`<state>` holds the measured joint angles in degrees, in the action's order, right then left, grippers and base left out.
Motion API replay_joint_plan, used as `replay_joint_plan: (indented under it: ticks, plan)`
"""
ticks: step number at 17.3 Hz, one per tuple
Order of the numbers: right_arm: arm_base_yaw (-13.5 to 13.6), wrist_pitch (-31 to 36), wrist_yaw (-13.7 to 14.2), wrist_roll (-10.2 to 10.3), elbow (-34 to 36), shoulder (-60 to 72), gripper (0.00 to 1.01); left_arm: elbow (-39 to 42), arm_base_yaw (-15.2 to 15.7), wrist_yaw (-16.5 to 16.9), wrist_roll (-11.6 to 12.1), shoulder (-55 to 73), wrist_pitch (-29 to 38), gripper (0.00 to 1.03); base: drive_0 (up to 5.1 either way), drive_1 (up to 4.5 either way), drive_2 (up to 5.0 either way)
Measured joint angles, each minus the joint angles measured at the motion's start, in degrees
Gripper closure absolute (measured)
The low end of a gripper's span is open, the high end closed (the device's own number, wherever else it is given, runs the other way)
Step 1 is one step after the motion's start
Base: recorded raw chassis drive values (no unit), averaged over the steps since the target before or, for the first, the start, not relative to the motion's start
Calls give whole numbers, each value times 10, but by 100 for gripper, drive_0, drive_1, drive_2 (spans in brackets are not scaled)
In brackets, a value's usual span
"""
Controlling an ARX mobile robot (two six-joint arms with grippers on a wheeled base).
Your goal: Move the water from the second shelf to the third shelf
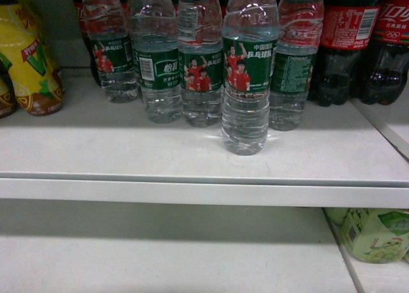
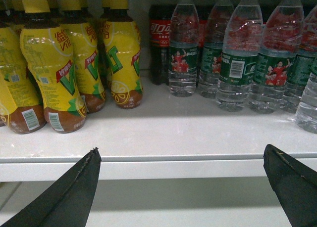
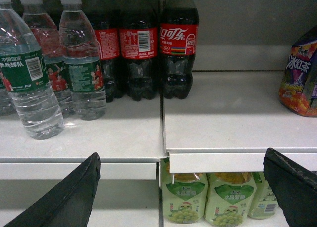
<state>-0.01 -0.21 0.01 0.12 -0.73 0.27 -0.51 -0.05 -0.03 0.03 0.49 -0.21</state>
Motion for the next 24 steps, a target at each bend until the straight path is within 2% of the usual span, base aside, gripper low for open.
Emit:
replay_joint_plan:
  ticks: [14,15,16,18,19,20,21,22,24]
  plan:
    - [0,0,0,0,0,0,3,0,0,0,0,0,0,5,0,0,0]
    - [-1,-37,11,14,-9,9,3,0,0,0,0,0,0,5,0,0,0]
    - [-35,-34,-10,42,-31,81,3,0,0,0,0,0,0,5,0,0,0]
    - [-132,82,-73,52,-97,211,3,0,0,0,0,0,0,5,0,0,0]
    - [-154,141,-96,50,-141,274,3,0,0,0,0,0,0,5,0,0,0]
    - [-158,180,-105,44,-177,336,3,0,0,0,0,0,0,5,0,0,0]
    - [-154,200,-108,40,-200,380,3,0,0,0,0,0,0,5,0,0,0]
    - [-139,208,-105,34,-216,414,3,0,0,0,0,0,0,5,0,0,0]
    - [-70,212,-88,12,-219,445,3,0,0,0,0,0,0,5,0,0,0]
